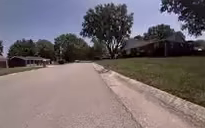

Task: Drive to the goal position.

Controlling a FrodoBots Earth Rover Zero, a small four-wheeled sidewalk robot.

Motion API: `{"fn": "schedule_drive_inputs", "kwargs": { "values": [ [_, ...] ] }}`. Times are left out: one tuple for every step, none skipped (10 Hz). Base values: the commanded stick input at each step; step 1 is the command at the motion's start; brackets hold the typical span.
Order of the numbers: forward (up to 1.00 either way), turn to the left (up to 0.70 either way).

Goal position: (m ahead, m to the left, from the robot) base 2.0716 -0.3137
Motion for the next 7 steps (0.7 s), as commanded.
{"fn": "schedule_drive_inputs", "kwargs": {
  "values": [
    [0.7,0.0],
    [0.7,0.0],
    [0.7,0.0],
    [0.7,0.0],
    [0.7,0.0],
    [0.7,0.0],
    [0.7,0.0]
  ]
}}
